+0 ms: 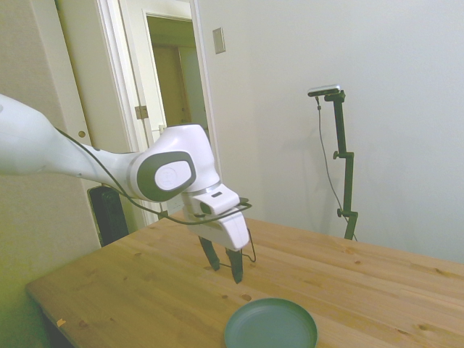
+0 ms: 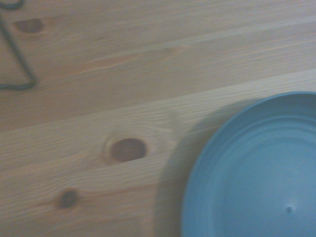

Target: Load the plate

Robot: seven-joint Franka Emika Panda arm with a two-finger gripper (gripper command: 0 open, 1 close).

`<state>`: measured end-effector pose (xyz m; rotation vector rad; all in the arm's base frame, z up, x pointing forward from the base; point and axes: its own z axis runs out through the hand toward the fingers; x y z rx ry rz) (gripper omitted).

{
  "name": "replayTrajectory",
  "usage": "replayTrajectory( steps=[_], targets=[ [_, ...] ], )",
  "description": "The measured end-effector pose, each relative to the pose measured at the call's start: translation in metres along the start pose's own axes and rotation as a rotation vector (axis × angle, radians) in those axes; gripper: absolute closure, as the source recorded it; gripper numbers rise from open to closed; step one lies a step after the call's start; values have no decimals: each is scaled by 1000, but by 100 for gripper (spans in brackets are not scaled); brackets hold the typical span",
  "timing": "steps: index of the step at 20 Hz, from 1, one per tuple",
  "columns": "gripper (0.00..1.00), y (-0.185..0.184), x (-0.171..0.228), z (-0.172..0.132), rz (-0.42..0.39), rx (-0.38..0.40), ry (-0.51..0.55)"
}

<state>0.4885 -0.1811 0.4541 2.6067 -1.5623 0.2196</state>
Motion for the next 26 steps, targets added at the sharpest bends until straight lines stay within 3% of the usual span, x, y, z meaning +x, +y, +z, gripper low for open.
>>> replayTrajectory(
  steps=[3,8,12,16,20,26],
  targets=[
    [0,9,20,6,-43,-14,5],
    [0,25,37,3,-39,-26,23],
    [0,66,90,1,-4,-47,48],
    [0,99,141,20,7,-71,37],
    [0,133,166,37,-31,-23,-37],
    [0,174,173,47,-13,149,-146]
  ],
)
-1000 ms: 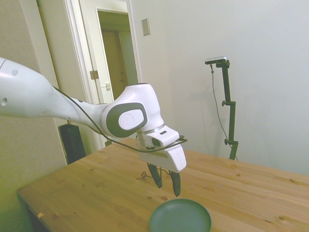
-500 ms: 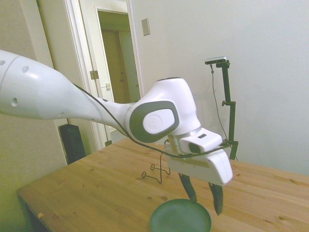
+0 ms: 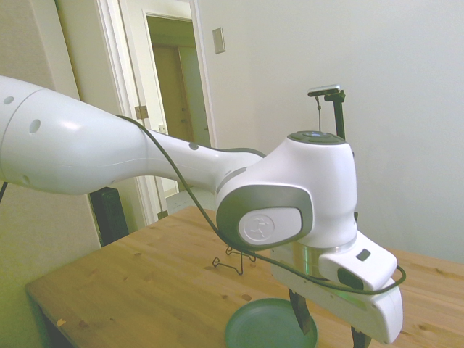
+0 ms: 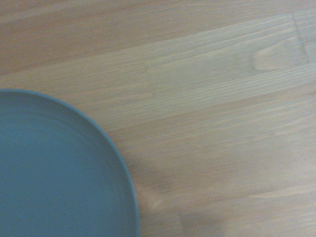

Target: Load the plate

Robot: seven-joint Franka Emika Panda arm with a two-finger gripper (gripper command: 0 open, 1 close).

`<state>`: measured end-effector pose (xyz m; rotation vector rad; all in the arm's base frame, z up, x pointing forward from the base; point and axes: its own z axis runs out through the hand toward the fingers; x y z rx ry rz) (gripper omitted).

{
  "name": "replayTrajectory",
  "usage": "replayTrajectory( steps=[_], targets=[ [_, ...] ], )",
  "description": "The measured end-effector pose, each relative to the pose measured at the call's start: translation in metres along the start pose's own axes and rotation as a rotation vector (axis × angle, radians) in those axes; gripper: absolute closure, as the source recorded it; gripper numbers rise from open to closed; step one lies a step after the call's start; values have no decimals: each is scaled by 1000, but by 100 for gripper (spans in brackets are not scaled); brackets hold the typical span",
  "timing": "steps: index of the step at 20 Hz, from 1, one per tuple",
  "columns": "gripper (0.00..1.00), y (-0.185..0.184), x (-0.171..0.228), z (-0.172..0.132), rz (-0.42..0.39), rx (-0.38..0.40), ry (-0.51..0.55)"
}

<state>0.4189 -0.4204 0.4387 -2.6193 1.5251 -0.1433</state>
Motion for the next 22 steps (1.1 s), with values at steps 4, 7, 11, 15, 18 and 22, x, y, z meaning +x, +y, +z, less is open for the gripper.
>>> replayTrajectory(
  steps=[4,7,11,15,18,22],
  targets=[
    [0,-9,4,24,35,75,-57],
    [0,-13,6,38,-6,111,-83],
    [0,-1,1,43,-62,145,-124],
    [0,5,-5,56,-55,199,-160],
    [0,-2,-6,71,-59,217,-183],
    [0,-7,-10,85,-88,220,-204]
  ],
)
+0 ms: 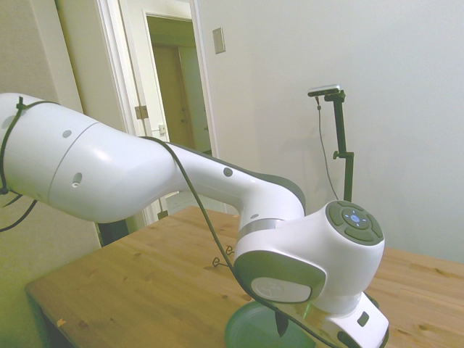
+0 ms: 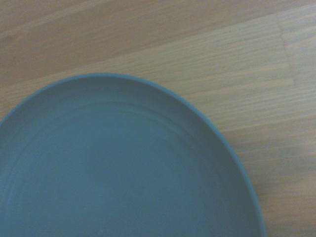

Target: Load the plate

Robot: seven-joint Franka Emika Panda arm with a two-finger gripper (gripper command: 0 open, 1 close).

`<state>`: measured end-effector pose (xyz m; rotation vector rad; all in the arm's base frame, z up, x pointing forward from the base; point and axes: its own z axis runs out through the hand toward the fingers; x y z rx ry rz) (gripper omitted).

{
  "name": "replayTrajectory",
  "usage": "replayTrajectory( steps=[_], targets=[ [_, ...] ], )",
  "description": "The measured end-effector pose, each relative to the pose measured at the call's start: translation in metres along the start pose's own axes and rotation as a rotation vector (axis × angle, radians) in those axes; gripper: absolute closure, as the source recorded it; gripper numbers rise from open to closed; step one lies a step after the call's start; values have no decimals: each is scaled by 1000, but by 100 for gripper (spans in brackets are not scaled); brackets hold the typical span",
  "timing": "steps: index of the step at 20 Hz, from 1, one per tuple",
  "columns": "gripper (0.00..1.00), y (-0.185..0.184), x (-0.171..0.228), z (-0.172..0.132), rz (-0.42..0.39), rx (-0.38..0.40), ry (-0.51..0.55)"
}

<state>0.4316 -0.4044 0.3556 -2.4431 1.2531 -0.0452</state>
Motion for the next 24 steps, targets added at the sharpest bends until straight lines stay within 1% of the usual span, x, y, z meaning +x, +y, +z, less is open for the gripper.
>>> replayTrajectory(
  steps=[4,12,18,20,24],
  targets=[
    [0,0,-2,4,-13,12,-7],
    [0,4,-2,5,-2,56,-6],
    [0,3,0,7,1,58,-15],
    [0,0,2,8,10,57,-20],
    [0,-14,11,11,57,41,-45]
  ],
)
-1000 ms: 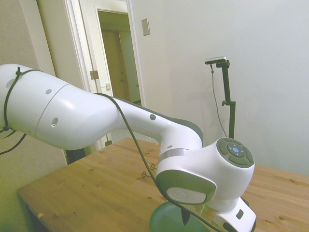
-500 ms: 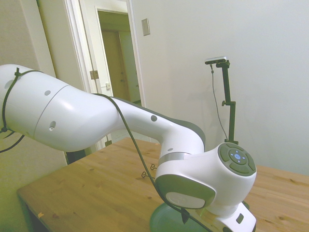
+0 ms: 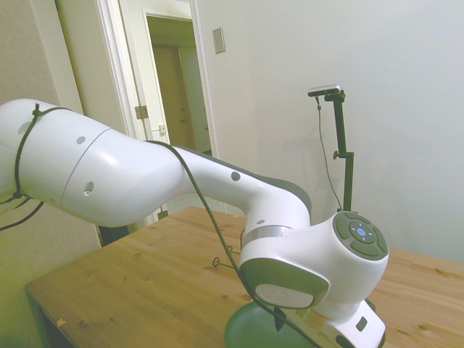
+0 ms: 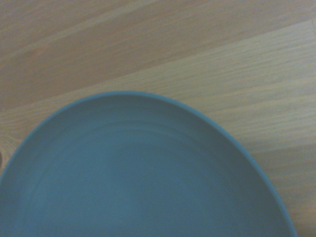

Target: Load the plate

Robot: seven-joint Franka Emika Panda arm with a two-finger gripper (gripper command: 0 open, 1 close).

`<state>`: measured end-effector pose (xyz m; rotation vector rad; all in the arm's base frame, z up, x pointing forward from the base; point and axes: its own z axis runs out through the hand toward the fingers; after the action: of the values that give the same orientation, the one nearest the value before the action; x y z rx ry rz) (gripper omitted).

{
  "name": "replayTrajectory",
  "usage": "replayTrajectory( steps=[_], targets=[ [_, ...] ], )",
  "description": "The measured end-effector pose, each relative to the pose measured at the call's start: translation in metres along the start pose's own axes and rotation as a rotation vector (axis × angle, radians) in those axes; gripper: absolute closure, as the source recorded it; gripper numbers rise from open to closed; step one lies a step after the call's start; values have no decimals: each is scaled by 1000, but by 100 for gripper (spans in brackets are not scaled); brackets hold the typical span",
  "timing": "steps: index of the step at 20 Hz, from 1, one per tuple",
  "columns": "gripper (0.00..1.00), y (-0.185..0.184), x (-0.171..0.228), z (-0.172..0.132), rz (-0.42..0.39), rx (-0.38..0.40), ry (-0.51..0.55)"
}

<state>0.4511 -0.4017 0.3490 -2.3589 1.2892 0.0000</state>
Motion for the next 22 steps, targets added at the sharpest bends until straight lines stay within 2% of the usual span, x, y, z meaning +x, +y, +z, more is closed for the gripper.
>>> replayTrajectory(
  steps=[3,4,15,22],
  targets=[
    [0,-8,5,2,25,-34,-26],
    [100,-10,5,2,22,-46,-30],
    [100,-13,6,5,-19,-118,-38],
    [100,-8,7,8,-18,-131,-43]
  ],
)
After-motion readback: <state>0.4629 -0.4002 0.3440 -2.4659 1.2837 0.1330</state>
